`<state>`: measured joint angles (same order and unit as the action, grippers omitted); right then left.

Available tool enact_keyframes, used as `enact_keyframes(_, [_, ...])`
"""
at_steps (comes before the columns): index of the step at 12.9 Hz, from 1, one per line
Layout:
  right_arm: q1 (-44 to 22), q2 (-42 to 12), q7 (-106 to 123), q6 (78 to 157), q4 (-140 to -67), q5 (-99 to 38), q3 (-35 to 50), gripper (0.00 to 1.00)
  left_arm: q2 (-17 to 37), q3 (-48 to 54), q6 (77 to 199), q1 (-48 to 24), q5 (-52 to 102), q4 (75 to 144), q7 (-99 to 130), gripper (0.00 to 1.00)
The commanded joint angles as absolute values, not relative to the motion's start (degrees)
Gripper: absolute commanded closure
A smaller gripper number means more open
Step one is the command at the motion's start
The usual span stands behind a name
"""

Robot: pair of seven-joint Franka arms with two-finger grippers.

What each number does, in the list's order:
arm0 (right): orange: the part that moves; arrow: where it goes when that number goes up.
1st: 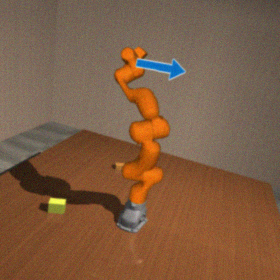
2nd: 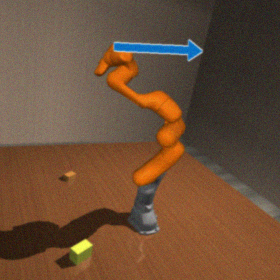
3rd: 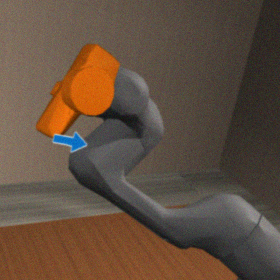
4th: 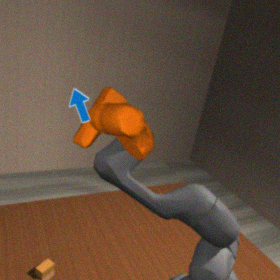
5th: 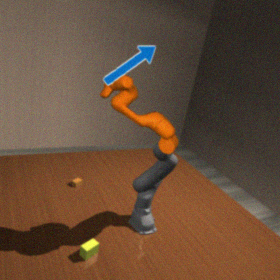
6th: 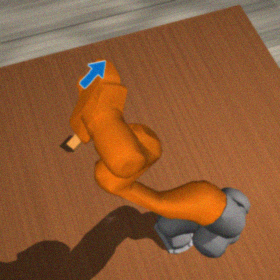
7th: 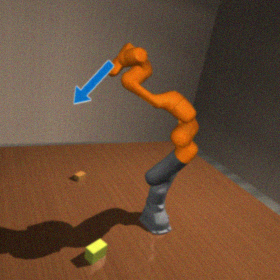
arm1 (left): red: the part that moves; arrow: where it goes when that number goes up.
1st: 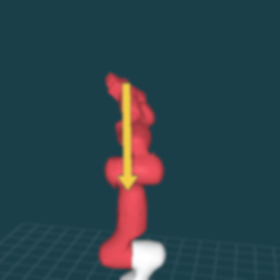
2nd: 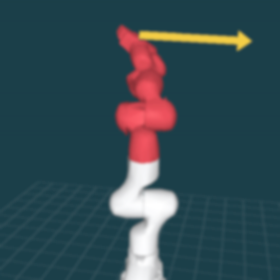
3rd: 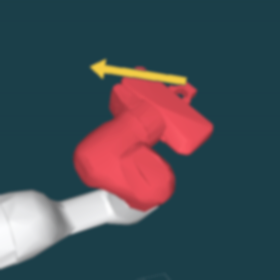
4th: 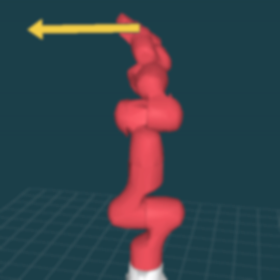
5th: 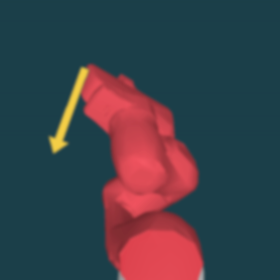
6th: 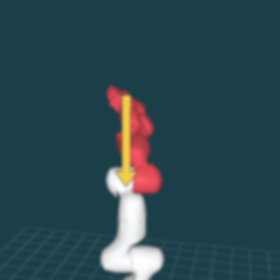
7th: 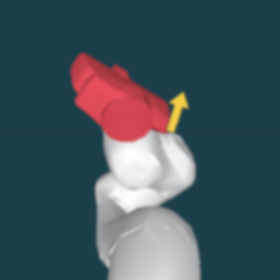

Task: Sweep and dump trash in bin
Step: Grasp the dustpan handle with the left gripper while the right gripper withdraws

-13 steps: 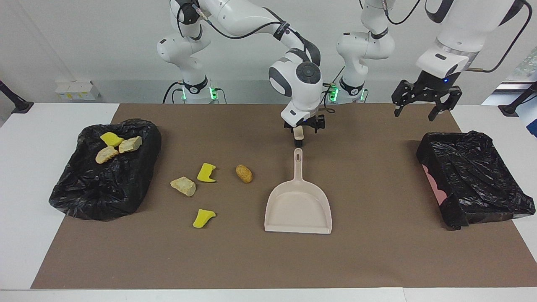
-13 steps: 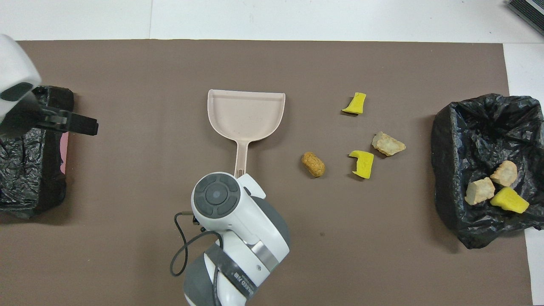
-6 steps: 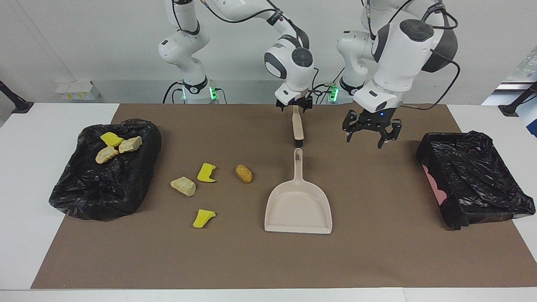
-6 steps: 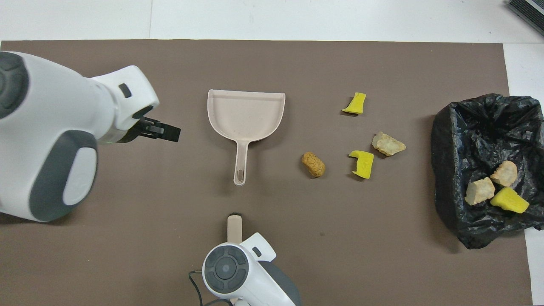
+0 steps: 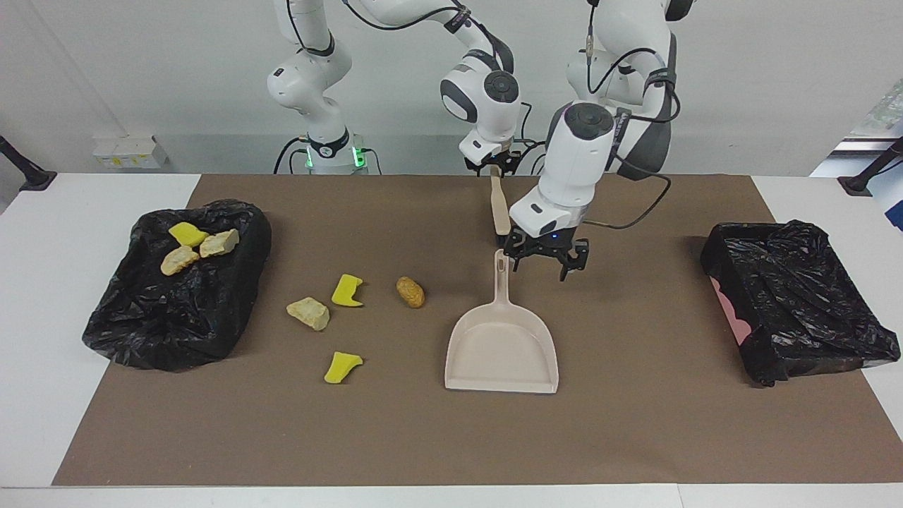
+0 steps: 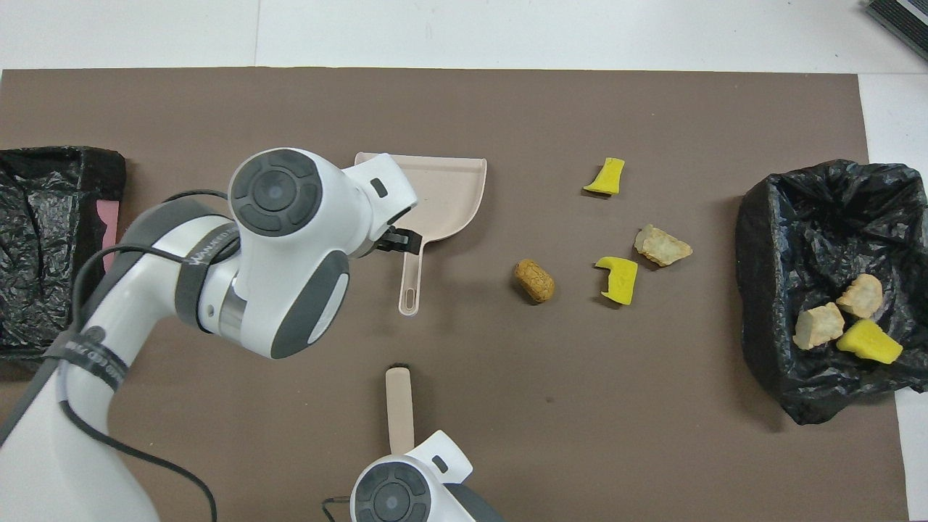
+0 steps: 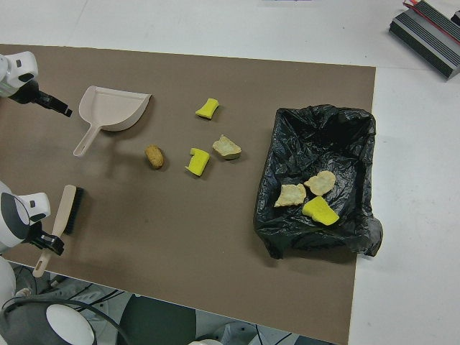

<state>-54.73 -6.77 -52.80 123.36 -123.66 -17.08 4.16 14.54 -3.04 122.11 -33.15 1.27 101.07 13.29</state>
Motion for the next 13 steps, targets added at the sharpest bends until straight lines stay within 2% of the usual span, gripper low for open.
enact_keyframes(1, [-54.8, -6.3, -49.9, 125.7, -125.0, -18.7, 4.2, 0.36, 14.4, -4.0, 127.4, -36.1, 1.1, 106.4, 17.7, 0.00])
enact_keyframes(3, [-54.8, -6.3, -49.0, 125.8, -125.0, -18.8, 4.2, 0.40, 14.6, -4.0, 131.2, -38.2, 1.1, 109.8, 18.4, 0.00])
enact_keyframes(5, [-55.0, -6.3, -47.4, 125.8, -125.0, -18.8, 4.2, 0.53, 14.4, -4.0, 131.3, -38.8, 1.1, 110.9, 19.1, 0.00])
enact_keyframes(6, [-55.3, -6.3, -47.3, 125.8, -125.0, -18.8, 4.3, 0.63, 15.0, -4.0, 131.3, -38.8, 1.1, 111.3, 19.2, 0.00])
enact_keyframes(7, [-55.4, -6.2, -47.3, 125.5, -124.7, -18.7, 4.3, 0.91, 15.4, -4.0, 131.5, -38.8, 1.1, 111.4, 20.1, 0.00])
enact_keyframes(8, [-56.0, -6.2, -47.9, 125.2, -124.4, -18.8, 4.5, 1.00, 15.5, -4.1, 131.5, -38.7, 1.1, 111.0, 21.3, 0.00])
enact_keyframes(10, [-56.2, -6.8, -49.1, 122.8, -122.0, -18.8, 4.5, 1.00, 15.6, -4.2, 132.2, -38.4, 1.1, 110.3, 21.5, 0.16])
enact_keyframes(11, [-55.6, -6.7, -49.4, 119.8, -120.7, -18.6, 4.4, 1.00, 15.6, -4.1, 133.6, -38.1, 1.1, 110.6, 21.4, 0.34])
enact_keyframes(12, [-55.2, -5.8, -49.6, 117.2, -120.3, -18.1, 4.0, 1.00, 16.0, -4.0, 133.8, -38.7, 1.1, 110.9, 21.2, 0.42])
enact_keyframes(13, [-54.4, -4.4, -50.2, 115.9, -120.4, -17.7, 3.7, 1.00, 16.0, -4.0, 133.7, -38.8, 1.1, 110.9, 21.4, 0.42])
